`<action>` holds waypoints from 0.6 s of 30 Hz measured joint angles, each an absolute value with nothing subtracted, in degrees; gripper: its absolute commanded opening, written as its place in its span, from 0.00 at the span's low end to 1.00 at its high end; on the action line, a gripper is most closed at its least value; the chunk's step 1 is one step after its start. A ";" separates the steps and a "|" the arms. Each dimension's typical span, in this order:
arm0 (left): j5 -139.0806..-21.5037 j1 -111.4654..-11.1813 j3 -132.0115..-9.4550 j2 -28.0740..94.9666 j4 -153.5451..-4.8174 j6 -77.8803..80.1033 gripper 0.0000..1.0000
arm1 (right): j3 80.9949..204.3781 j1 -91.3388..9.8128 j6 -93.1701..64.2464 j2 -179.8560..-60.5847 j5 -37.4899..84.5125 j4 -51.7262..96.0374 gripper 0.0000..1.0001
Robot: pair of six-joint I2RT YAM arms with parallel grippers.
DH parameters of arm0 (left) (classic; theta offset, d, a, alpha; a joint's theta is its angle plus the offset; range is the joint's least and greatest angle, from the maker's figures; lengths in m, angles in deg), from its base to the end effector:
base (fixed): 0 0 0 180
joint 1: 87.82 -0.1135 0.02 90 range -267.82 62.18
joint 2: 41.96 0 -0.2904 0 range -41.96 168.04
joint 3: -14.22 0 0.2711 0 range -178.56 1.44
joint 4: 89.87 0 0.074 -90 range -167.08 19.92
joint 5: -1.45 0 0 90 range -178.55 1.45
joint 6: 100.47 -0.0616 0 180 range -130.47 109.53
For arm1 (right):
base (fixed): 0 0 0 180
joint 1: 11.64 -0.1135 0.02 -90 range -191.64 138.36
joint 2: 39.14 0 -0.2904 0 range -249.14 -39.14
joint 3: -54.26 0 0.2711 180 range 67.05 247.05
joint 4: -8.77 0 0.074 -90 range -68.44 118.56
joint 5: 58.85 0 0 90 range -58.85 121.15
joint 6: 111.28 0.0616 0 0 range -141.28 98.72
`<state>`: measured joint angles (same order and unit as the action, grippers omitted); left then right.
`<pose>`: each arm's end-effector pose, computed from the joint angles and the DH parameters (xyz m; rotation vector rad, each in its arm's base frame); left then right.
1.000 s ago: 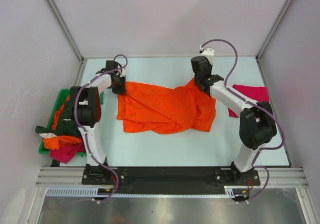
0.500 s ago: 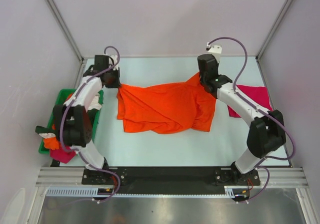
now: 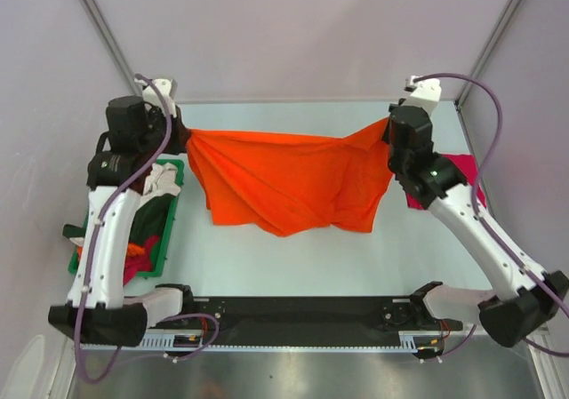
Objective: Fold and stack the t-shirts
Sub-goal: Flatten out the tshirt
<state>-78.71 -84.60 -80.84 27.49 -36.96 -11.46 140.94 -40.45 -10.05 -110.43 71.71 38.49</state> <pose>0.2812 -0.0264 0.4408 0.1821 2.0374 -0.2000 0.2868 0.1120 0.4306 0.2215 1.7480 -0.1377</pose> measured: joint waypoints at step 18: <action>-72.39 -85.98 -95.23 3.73 -26.77 -16.10 0.00 | 155.34 -48.65 -18.66 -91.93 81.35 48.91 0.00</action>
<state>-72.39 -85.98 -95.23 3.73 -26.77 -16.10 155.34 -48.65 -18.66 -91.93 81.35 48.91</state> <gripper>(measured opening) 0.010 0.018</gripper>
